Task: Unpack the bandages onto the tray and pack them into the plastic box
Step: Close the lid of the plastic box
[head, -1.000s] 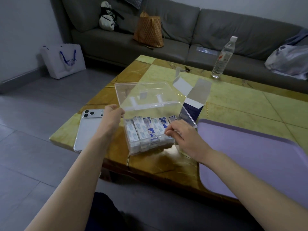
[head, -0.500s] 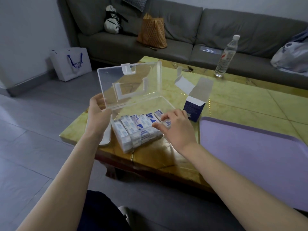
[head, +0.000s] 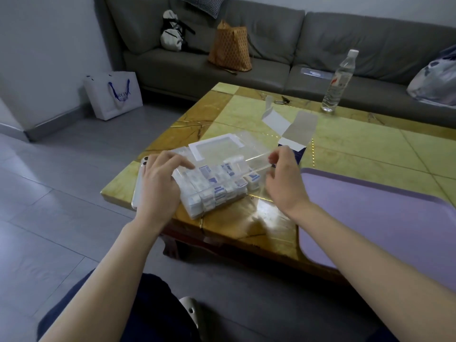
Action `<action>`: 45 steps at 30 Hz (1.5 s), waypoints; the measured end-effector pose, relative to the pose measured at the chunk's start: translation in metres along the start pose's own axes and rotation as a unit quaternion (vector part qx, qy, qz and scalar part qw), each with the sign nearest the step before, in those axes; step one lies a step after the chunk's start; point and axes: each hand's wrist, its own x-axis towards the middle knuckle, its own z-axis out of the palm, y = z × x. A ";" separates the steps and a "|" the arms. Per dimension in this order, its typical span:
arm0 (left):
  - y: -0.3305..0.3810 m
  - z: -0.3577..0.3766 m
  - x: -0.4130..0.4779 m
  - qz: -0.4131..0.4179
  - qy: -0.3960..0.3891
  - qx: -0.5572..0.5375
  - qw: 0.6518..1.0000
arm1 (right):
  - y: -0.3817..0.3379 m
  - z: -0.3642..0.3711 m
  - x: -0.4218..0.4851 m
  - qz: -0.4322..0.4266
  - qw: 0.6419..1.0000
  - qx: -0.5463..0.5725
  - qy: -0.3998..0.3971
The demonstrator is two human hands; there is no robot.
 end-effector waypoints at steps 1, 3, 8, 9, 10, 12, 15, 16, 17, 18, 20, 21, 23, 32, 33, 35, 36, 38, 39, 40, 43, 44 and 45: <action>-0.001 0.001 -0.001 0.003 -0.001 0.006 1.000 | -0.001 -0.004 0.003 -0.021 0.999 -0.012 0.021; 0.000 0.002 -0.001 0.006 0.002 0.020 1.000 | -0.005 -0.010 0.009 -0.071 0.997 -0.019 0.017; 0.005 0.006 -0.003 0.014 0.018 0.039 0.999 | -0.021 -0.013 0.024 -0.131 0.967 -0.033 -0.214; 0.005 0.007 -0.003 0.012 0.018 0.040 0.999 | -0.023 -0.011 0.025 -0.145 0.960 -0.065 -0.229; 0.005 0.007 -0.003 0.011 0.018 0.040 0.999 | -0.024 -0.010 0.026 -0.152 0.958 -0.088 -0.225; 0.004 0.008 -0.003 0.008 0.018 0.039 0.999 | -0.024 -0.006 0.024 -0.144 0.967 -0.096 -0.188; 0.004 0.010 -0.004 0.012 0.025 0.038 0.999 | -0.020 0.001 0.017 -0.146 0.977 -0.092 -0.128; 0.004 0.011 -0.004 0.009 0.027 0.038 0.999 | -0.018 0.004 0.014 -0.155 0.977 -0.099 -0.109; 0.004 0.012 -0.003 0.004 0.029 0.038 0.999 | -0.017 0.006 0.012 -0.165 0.976 -0.107 -0.091; 0.005 0.012 -0.003 0.000 0.029 0.036 0.999 | -0.016 0.007 0.010 -0.174 0.975 -0.115 -0.077; 0.005 0.012 -0.002 -0.010 0.027 0.030 0.999 | -0.017 0.008 0.009 -0.181 0.973 -0.126 -0.068; 0.004 0.012 -0.001 -0.013 0.026 0.029 0.999 | -0.018 0.009 0.010 -0.180 0.972 -0.128 -0.073; 0.003 0.011 0.001 -0.012 0.023 0.033 0.999 | -0.019 0.006 0.012 -0.179 0.970 -0.126 -0.102; 0.061 0.013 0.012 0.134 -0.047 -0.012 0.990 | 0.018 -0.037 0.033 -0.044 0.983 -0.175 -0.010; 0.069 0.021 0.008 0.161 -0.082 -0.030 0.983 | 0.026 -0.042 0.039 -0.005 0.981 -0.190 -0.026; 0.082 0.044 -0.002 0.197 -0.169 -0.030 0.965 | 0.042 -0.048 0.052 0.042 0.977 -0.198 -0.069; 0.087 0.057 -0.007 0.208 -0.214 -0.014 0.954 | 0.048 -0.050 0.058 0.049 0.976 -0.193 -0.087; 0.089 0.084 -0.016 0.204 -0.298 0.035 0.932 | 0.059 -0.050 0.068 0.050 0.972 -0.192 -0.128; 0.089 0.096 -0.019 0.190 -0.337 0.066 0.920 | 0.063 -0.049 0.072 0.052 0.967 -0.200 -0.151; 0.087 0.105 -0.022 0.179 -0.367 0.095 0.908 | 0.066 -0.048 0.075 0.059 0.961 -0.210 -0.169; 0.084 0.121 -0.027 0.172 -0.385 0.145 0.895 | 0.073 -0.047 0.078 0.084 0.955 -0.218 -0.181; 0.083 0.123 -0.029 0.167 -0.378 0.149 0.898 | 0.075 -0.046 0.077 0.083 0.957 -0.217 -0.171; 0.084 0.125 -0.029 0.164 -0.373 0.154 0.900 | 0.077 -0.047 0.076 0.078 0.960 -0.216 -0.159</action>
